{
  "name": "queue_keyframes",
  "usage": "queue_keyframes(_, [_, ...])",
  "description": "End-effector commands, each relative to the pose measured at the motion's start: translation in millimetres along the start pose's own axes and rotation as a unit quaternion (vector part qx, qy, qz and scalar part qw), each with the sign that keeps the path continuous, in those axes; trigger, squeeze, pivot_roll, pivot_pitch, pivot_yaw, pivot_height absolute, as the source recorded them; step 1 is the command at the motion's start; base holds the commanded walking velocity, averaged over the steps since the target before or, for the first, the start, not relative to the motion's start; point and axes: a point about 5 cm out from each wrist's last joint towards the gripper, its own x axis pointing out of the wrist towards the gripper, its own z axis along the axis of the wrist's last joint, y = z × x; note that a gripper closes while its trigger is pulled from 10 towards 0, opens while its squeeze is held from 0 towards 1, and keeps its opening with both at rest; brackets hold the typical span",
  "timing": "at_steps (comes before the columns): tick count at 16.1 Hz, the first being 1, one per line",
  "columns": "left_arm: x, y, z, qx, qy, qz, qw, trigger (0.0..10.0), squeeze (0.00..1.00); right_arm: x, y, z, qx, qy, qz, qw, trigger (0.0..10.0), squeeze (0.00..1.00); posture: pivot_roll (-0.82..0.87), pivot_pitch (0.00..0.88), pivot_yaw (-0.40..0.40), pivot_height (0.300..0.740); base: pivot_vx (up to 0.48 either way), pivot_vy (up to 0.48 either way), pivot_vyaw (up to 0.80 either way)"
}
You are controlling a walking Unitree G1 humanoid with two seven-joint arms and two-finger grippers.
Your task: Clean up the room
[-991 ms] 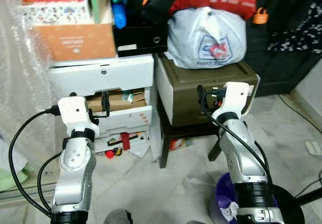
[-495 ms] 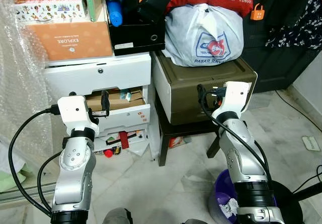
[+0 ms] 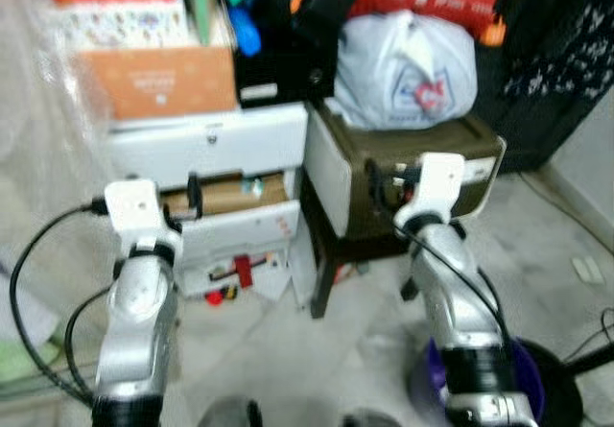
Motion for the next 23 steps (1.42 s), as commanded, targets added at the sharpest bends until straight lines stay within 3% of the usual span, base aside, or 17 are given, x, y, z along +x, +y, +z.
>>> queue_keyframes(1, [0.2, -5.3, -0.2, 0.001, 0.001, -0.005, 1.0, 10.0, 0.0, -0.5, -7.2, 2.1, 0.0, -0.004, -0.007, 1.0, 10.0, 0.0, -0.06, 0.0, -0.041, 0.74, 0.0, 0.48, 0.0])
queue_keyframes(4, [0.7, -4.2, 1.4, -0.002, -0.008, 0.004, 1.0, 10.0, 0.0, 0.0, -5.8, 2.5, 0.001, -0.005, -0.004, 1.0, 10.0, 0.0, -0.06, 0.0, -0.041, 0.74, 0.0, 0.48, 0.0])
queue_keyframes(8, [1.0, -7.0, 4.6, 0.003, -0.018, 0.0, 1.0, 10.0, 0.0, -0.2, -5.5, 1.7, 0.002, -0.006, -0.004, 1.0, 10.0, 0.0, -0.06, 0.0, -0.038, 0.74, 0.0, 0.0, 0.0])
queue_keyframes(10, [-3.3, -19.5, 9.2, -0.02, -0.032, -0.063, 0.997, 10.0, 0.0, -0.5, -6.4, 0.9, 0.0, -0.005, -0.007, 1.0, 10.0, 0.0, -0.06, 0.0, -0.036, 0.74, 0.0, 0.0, 0.0])
queue_keyframes(12, [-6.8, -25.9, 10.9, -0.02, -0.037, -0.093, 0.995, 10.0, 0.0, -0.6, -6.7, 0.8, -0.001, -0.005, -0.009, 1.0, 10.0, 0.0, -0.06, 0.0, -0.036, 0.74, 0.0, 0.0, 0.0])
queue_keyframes(14, [-16.7, -37.5, 11.2, -0.007, -0.034, -0.163, 0.986, 10.0, 0.0, -0.5, -7.0, 0.7, -0.002, -0.005, -0.009, 1.0, 10.0, 0.0, -0.06, 0.0, -0.038, 0.74, 0.0, 0.0, 0.0])
queue_keyframes(18, [-42.5, -41.9, -2.2, 0.001, 0.022, -0.28, 0.96, 10.0, 0.0, -2.4, -12.7, -4.0, -0.017, 0.002, -0.009, 1.0, 10.0, 0.0, -0.05, 0.0, -0.039, 0.74, 0.0, 0.0, 0.0])
queue_keyframes(21, [-55.1, -42.5, -13.4, 0.008, 0.076, -0.338, 0.938, 10.0, 0.0, -4.0, -29.5, -8.5, -0.063, 0.006, -0.026, 0.998, 10.0, 0.0, -0.05, 0.0, -0.038, 0.74, 0.0, 0.0, 0.0])
queue_keyframes(23, [-64.9, -37.2, -26.2, 0.009, 0.135, -0.377, 0.916, 10.0, 0.0, -4.3, -52.8, -21.0, -0.084, 0.032, -0.057, 0.994, 10.0, 0.0, -0.05, 0.0, -0.032, 0.74, 0.0, 0.0, 0.0])
